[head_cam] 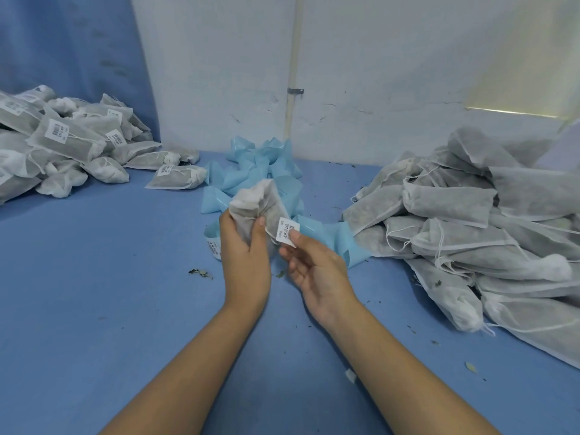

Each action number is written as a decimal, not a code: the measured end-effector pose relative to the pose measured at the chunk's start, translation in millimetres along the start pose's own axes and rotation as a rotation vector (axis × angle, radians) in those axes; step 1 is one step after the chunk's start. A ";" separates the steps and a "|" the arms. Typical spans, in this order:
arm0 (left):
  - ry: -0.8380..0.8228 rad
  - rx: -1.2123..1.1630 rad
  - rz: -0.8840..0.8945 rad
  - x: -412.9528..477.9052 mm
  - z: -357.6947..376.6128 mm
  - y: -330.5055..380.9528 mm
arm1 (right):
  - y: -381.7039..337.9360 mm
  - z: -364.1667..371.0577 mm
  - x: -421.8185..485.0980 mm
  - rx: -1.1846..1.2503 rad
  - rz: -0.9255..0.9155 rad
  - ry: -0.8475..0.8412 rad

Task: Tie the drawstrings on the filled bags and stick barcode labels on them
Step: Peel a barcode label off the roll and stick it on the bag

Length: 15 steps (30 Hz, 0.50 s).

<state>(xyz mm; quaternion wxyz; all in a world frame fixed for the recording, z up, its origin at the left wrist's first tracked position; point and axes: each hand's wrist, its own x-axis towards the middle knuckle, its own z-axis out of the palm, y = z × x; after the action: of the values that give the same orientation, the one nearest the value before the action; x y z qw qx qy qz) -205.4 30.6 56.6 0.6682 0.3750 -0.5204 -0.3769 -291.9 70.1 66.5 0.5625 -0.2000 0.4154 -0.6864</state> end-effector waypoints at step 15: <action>0.025 -0.044 0.026 0.6 1.6 7.9 | 6.3 0.2 4.8 -0.329 -0.035 -0.073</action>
<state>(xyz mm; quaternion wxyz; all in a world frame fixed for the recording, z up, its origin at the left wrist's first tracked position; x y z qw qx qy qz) -206.0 33.4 64.1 0.6874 0.3582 -0.5086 -0.3748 -289.3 65.4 60.7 0.5250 -0.3213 0.4978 -0.6110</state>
